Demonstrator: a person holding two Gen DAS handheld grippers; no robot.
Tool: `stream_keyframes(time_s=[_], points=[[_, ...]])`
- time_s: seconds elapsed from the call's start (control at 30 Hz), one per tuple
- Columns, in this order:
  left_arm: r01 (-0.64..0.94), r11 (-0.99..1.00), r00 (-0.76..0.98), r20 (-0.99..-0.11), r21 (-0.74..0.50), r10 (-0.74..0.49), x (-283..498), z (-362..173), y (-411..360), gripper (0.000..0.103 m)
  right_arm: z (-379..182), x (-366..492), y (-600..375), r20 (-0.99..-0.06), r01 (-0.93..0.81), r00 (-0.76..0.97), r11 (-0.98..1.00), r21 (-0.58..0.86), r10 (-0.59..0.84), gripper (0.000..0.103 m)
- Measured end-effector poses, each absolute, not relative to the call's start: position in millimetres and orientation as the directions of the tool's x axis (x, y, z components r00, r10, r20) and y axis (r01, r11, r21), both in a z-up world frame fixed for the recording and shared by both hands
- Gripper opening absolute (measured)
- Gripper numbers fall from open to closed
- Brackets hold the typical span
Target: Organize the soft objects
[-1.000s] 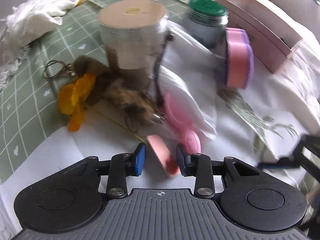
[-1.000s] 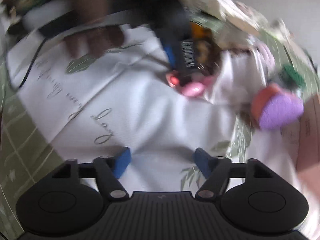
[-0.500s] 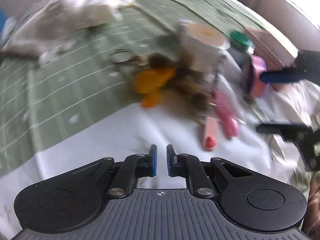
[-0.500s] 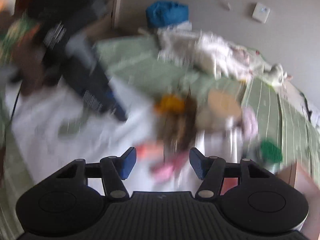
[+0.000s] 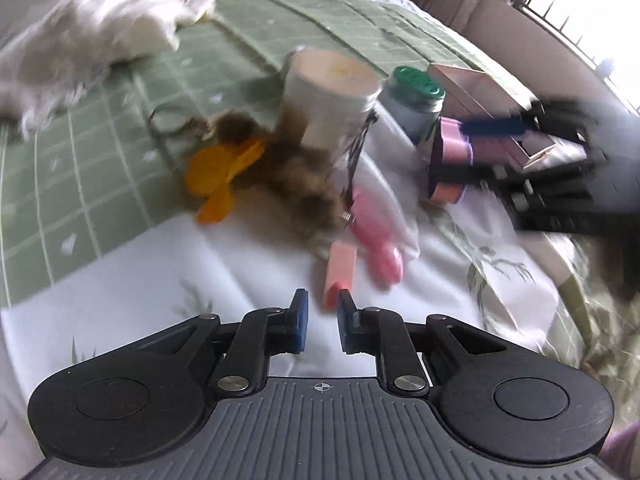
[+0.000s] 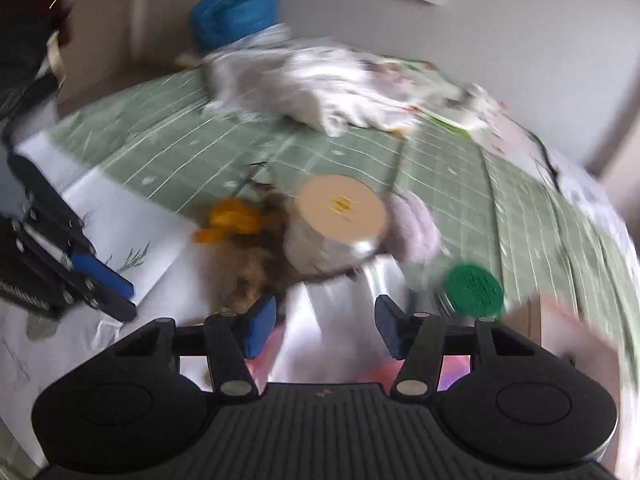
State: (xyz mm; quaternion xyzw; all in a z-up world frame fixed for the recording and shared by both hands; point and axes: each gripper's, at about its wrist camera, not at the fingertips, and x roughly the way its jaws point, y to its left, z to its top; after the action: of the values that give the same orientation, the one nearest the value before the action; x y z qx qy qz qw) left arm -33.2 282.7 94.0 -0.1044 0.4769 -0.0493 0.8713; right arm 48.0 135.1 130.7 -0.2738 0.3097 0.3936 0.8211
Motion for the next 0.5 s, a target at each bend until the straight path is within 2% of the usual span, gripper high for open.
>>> stream_keyframes(time_s=[0.1, 0.27, 0.4, 0.5], points=[[-0.019, 0.983, 0.535, -0.832, -0.183, -0.145, -19.3, 90.8, 270.8, 0.017, 119.9, 44.7, 111.4, -0.742, -0.809, 0.461, 0.574, -0.127, 0.487, 0.055], [0.007, 0.99, 0.488, -0.863, -0.141, -0.127, 5.4, 72.3, 254.7, 0.018, 98.9, 14.3, 86.8, -0.745, -0.838, 0.476, 0.499, -0.221, 0.468, 0.055], [0.051, 0.995, 0.454, -0.885, -0.088, -0.102, 13.5, 56.9, 239.1, 0.026, 82.1, -7.1, 71.9, -0.768, -0.874, 0.428, 0.433, -0.219, 0.477, 0.055], [0.075, 0.995, 0.47, -0.877, -0.066, -0.094, 14.0, 55.4, 233.6, 0.029, 65.3, -15.6, 63.4, -0.802, -0.893, 0.382, 0.407, -0.192, 0.46, 0.055]])
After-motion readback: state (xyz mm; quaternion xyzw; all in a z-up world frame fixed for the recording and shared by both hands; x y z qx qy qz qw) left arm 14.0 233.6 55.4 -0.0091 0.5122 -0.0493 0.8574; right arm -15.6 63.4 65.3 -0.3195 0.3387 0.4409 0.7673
